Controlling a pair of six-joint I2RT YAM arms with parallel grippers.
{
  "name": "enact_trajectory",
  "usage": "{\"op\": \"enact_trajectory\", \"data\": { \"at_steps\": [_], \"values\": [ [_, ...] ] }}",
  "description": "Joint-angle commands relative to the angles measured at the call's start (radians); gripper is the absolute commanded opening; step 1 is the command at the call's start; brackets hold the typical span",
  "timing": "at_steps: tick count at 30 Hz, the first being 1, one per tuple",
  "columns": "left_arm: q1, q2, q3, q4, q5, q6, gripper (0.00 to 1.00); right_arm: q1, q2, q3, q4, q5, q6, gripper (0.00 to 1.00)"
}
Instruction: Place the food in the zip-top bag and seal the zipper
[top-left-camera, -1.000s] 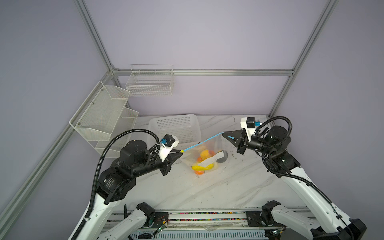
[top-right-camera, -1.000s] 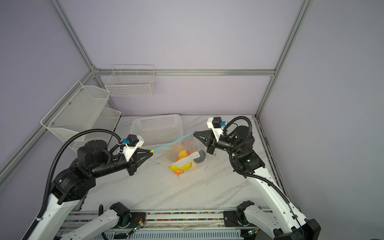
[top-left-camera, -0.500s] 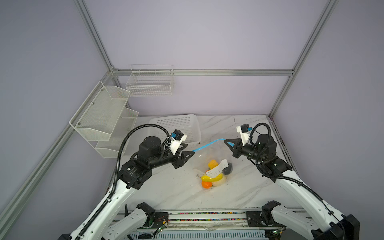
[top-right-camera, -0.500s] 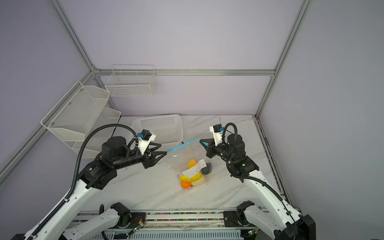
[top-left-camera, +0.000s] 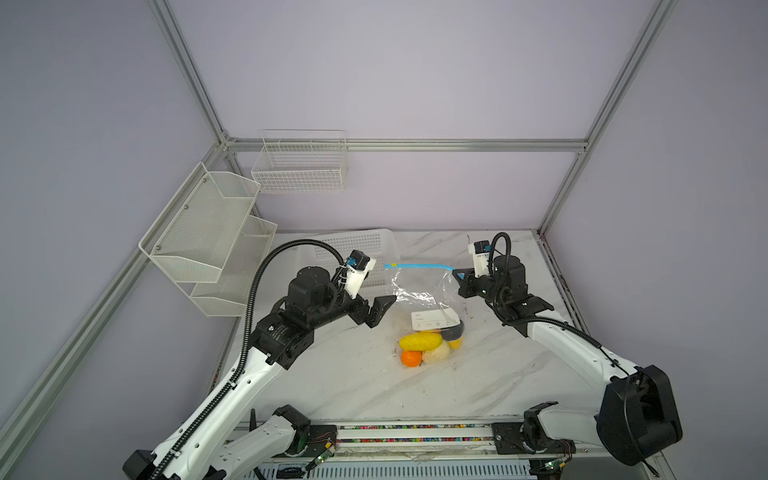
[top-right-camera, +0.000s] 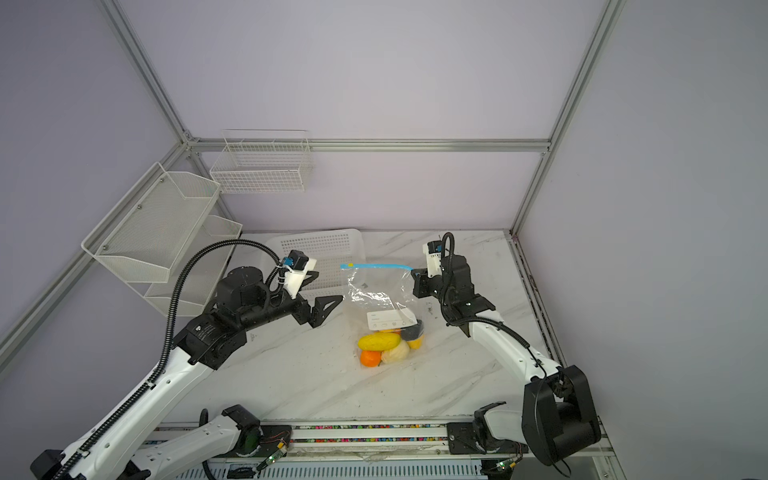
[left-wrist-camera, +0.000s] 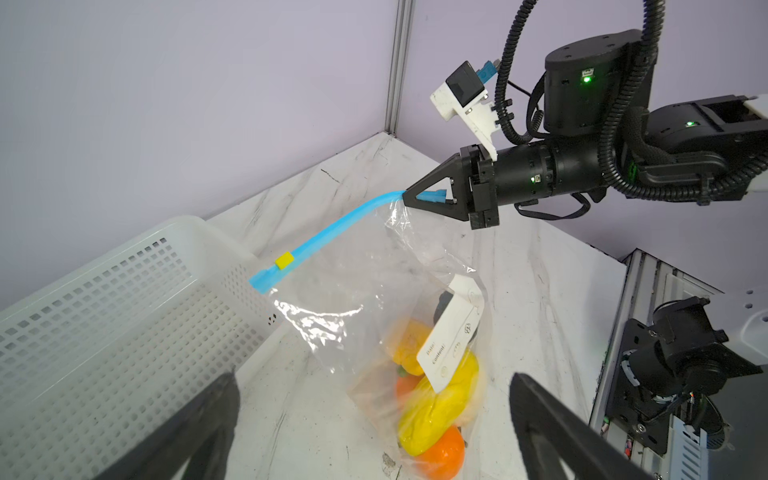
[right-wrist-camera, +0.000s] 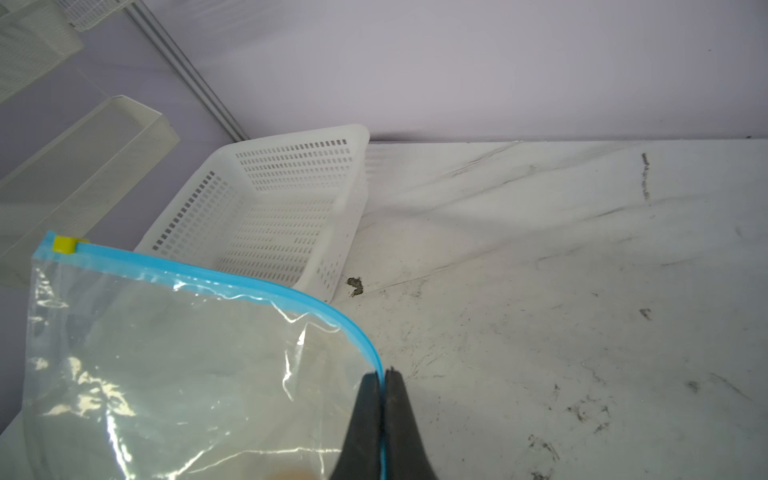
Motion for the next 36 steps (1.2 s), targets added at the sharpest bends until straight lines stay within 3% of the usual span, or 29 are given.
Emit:
{"op": "enact_trajectory", "data": {
  "at_steps": [1,6,18,23,29,32,36],
  "values": [
    [0.003,-0.003,-0.034,0.052,0.005,-0.004,1.0,-0.031,0.042,0.03,0.03,0.074,-0.04,0.0],
    [0.003,-0.02,-0.055,0.052,0.004,-0.01,1.0,-0.064,0.152,0.055,0.062,0.168,-0.101,0.0],
    [0.003,-0.068,-0.095,0.045,0.008,-0.03,1.0,-0.155,0.438,0.184,0.128,0.173,-0.179,0.0],
    [0.003,-0.076,-0.102,0.045,0.004,-0.029,1.0,-0.17,0.521,0.229,0.131,0.167,-0.19,0.15],
    [0.004,-0.057,-0.102,0.053,0.011,-0.027,1.0,-0.174,0.545,0.292,0.116,0.161,-0.193,0.42],
    [0.004,-0.045,-0.107,0.067,0.018,-0.034,1.0,-0.174,0.492,0.32,0.097,0.163,-0.189,0.56],
    [0.003,-0.032,-0.12,0.093,0.029,-0.056,1.0,-0.171,0.361,0.266,0.093,0.082,-0.169,0.59]
  ]
}}
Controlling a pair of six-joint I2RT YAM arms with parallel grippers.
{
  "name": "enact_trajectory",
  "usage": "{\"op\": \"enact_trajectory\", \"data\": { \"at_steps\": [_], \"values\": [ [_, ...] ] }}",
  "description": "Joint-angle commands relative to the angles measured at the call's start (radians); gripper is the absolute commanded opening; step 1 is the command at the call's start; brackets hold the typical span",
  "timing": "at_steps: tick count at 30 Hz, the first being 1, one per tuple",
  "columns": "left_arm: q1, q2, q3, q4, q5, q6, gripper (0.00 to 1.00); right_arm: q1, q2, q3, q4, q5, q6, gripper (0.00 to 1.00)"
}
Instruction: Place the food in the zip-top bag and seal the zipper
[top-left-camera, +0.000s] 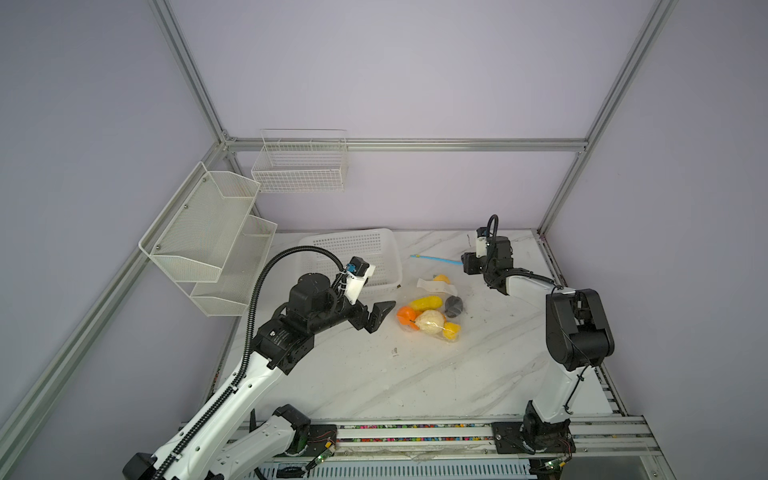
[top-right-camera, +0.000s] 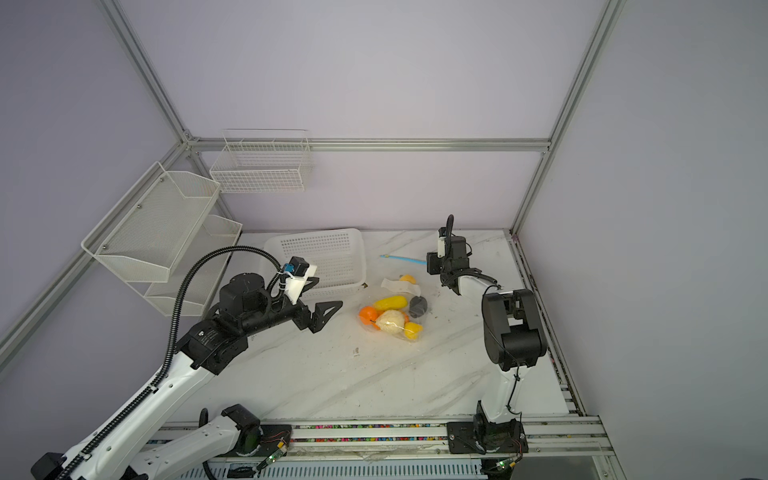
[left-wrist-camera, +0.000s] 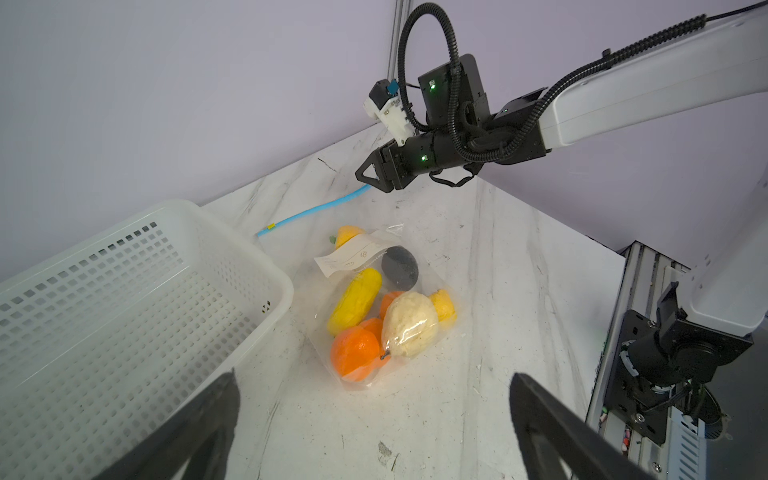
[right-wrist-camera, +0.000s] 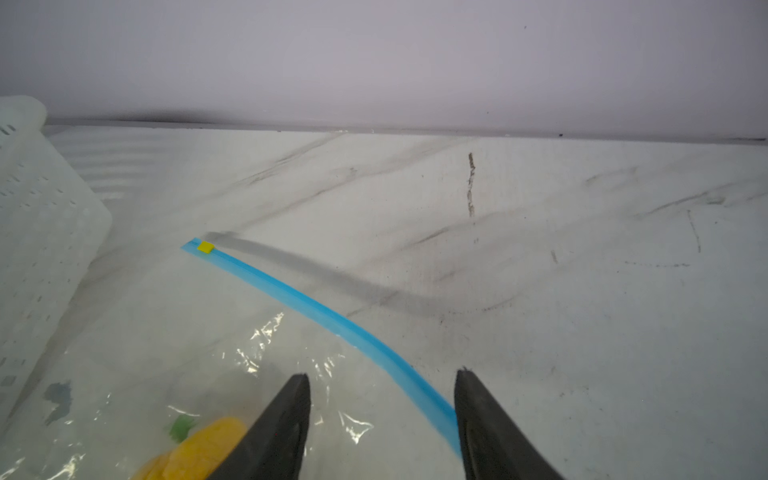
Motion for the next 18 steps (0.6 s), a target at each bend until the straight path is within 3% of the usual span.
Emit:
{"op": "enact_trajectory", "data": {
  "at_steps": [1,5,8,12,18],
  "values": [
    [0.003,0.002,-0.045,0.067,0.023,-0.047,1.0,0.007,-0.157,-0.066,0.036,-0.093,0.049,0.59],
    [0.003,0.0,-0.08,0.1,0.031,-0.067,1.0,0.123,-0.289,-0.285,0.193,-0.17,0.105,0.57],
    [0.003,0.009,-0.081,0.094,0.043,-0.07,1.0,0.236,-0.346,-0.38,0.245,-0.188,0.099,0.54],
    [0.003,0.006,-0.084,0.098,0.049,-0.08,1.0,0.307,-0.405,-0.493,0.336,-0.22,0.13,0.49],
    [0.003,-0.005,-0.095,0.105,0.061,-0.095,1.0,0.394,-0.391,-0.583,0.407,-0.153,0.113,0.43]
  ]
}}
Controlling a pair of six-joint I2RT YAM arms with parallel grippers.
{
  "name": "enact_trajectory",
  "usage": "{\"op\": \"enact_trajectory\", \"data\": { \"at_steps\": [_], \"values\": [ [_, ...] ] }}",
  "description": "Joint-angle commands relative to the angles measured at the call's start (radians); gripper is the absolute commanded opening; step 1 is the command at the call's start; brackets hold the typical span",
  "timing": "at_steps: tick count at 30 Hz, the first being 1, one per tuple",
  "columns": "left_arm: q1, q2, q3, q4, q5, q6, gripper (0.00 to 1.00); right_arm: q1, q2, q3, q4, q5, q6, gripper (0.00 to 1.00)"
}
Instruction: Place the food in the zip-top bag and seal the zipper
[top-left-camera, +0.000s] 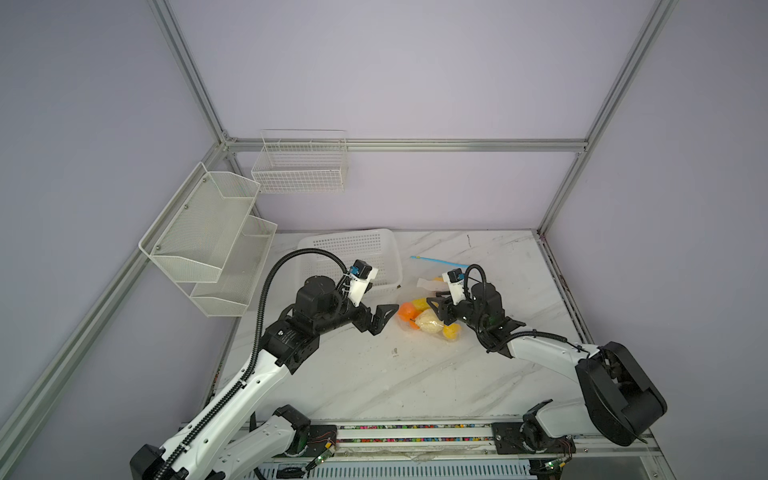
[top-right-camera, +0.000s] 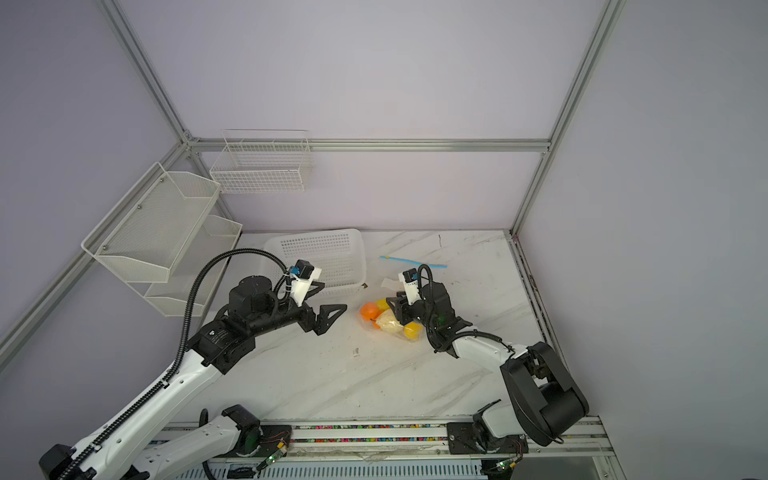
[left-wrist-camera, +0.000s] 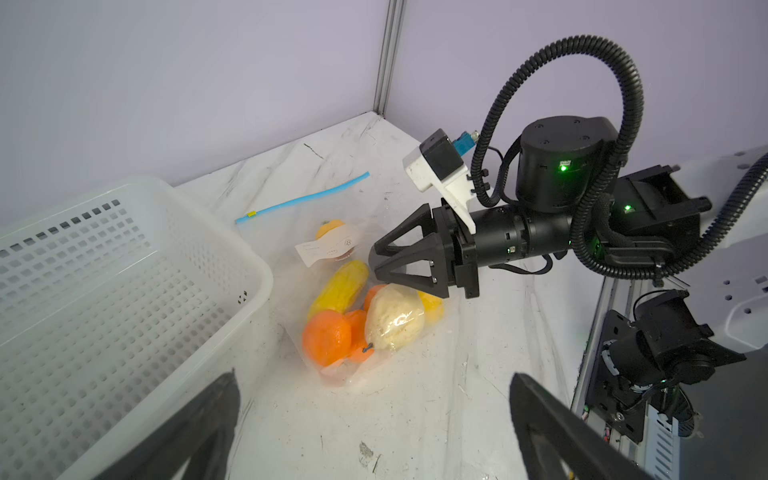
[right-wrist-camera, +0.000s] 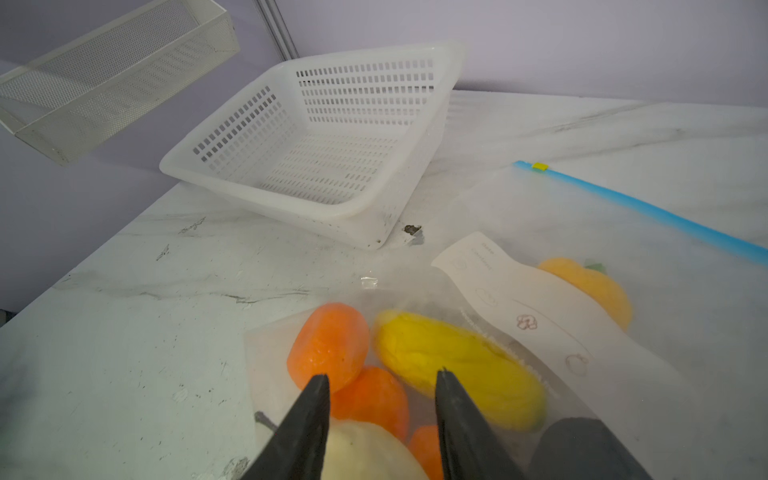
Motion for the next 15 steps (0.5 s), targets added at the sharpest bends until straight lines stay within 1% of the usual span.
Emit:
{"op": "enact_trajectory", "data": {
  "at_steps": [1,5,10,15],
  "values": [
    [0.003,-0.021,-0.038,0.053,0.023,-0.04,1.0,0.035,0.022,-0.017,0.094,0.04,-0.006,0.43],
    [0.004,-0.028,-0.037,0.042,0.022,-0.042,1.0,0.073,0.058,-0.04,0.101,0.072,-0.011,0.43],
    [0.004,-0.038,-0.044,0.037,0.021,-0.044,1.0,0.114,0.067,-0.063,0.093,0.121,-0.002,0.47],
    [0.004,-0.032,-0.062,0.056,0.03,-0.057,1.0,0.139,0.083,-0.079,0.107,0.13,0.012,0.47]
  ]
}}
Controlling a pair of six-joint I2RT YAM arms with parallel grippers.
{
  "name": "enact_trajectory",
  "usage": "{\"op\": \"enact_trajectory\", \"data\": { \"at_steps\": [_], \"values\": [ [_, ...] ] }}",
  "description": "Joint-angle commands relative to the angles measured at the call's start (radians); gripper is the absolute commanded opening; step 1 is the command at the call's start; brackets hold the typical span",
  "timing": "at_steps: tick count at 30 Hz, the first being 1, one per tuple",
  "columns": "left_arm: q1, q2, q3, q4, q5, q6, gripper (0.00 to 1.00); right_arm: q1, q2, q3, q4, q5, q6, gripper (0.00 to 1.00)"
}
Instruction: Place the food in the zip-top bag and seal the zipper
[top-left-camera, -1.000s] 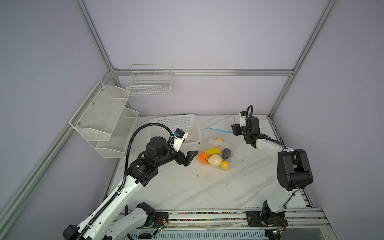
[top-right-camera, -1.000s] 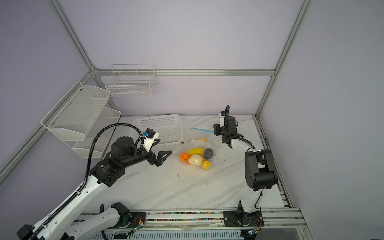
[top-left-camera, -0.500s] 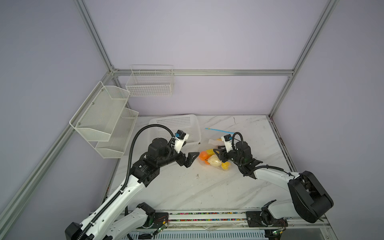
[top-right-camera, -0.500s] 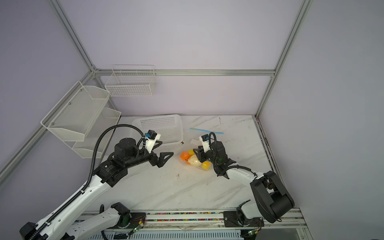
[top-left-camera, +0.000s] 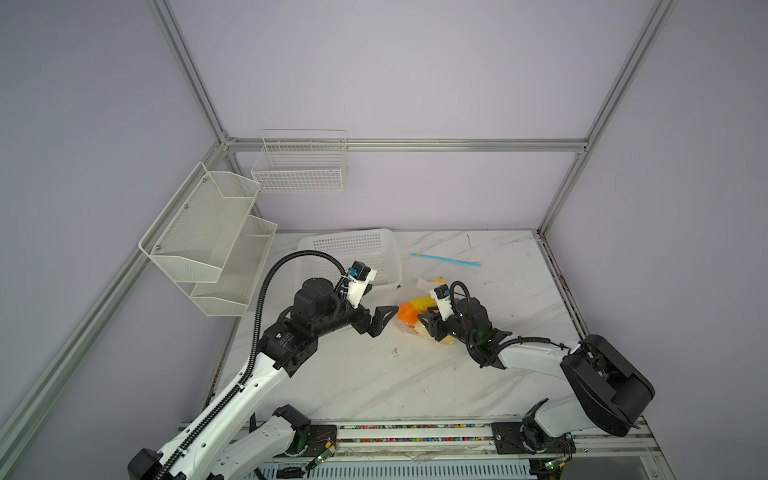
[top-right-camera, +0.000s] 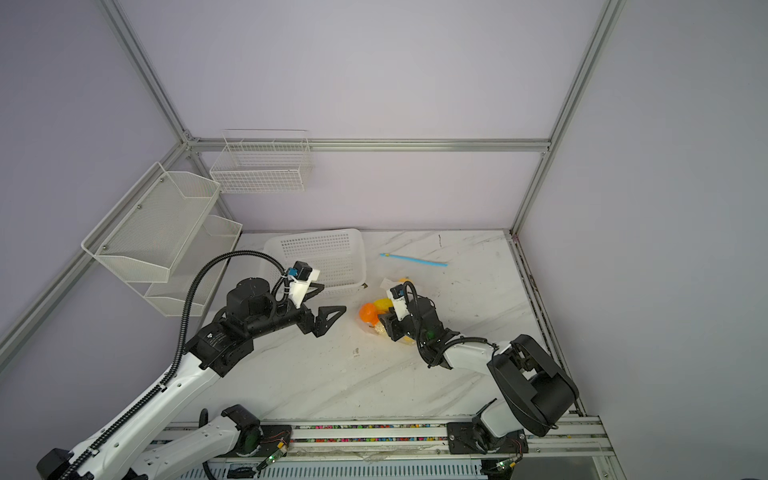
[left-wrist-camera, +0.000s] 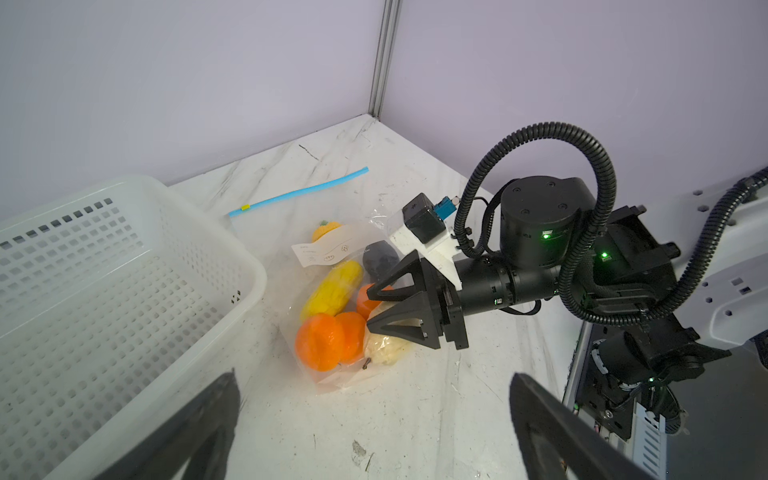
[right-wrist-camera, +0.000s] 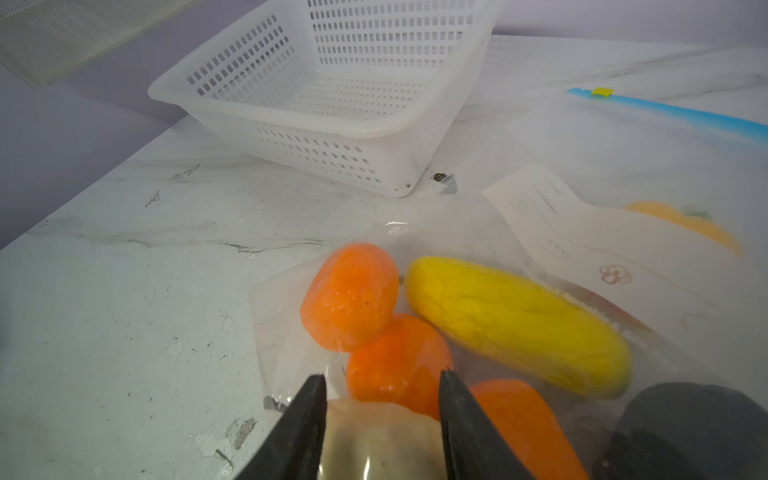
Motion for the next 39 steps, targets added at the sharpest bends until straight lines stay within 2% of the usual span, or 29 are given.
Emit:
{"op": "enact_trajectory", "data": {
  "at_steps": [1,9,14,21,39],
  "values": [
    [0.004,-0.004,-0.043,0.053,0.026,-0.046,1.0,0.016,0.017,-0.013,0.039,0.028,0.013,0.48],
    [0.004,0.001,-0.061,0.081,0.045,-0.05,1.0,0.021,0.019,0.041,-0.01,0.062,-0.028,0.57],
    [0.003,-0.001,-0.082,0.1,0.05,-0.061,1.0,0.023,0.002,0.104,-0.003,0.061,-0.033,0.56],
    [0.003,-0.008,-0.086,0.106,0.05,-0.064,1.0,0.036,0.127,0.134,0.093,0.105,-0.071,0.49],
    [0.004,-0.018,-0.107,0.096,0.048,-0.054,1.0,0.087,0.257,0.143,0.133,0.193,-0.141,0.55]
  ]
}}
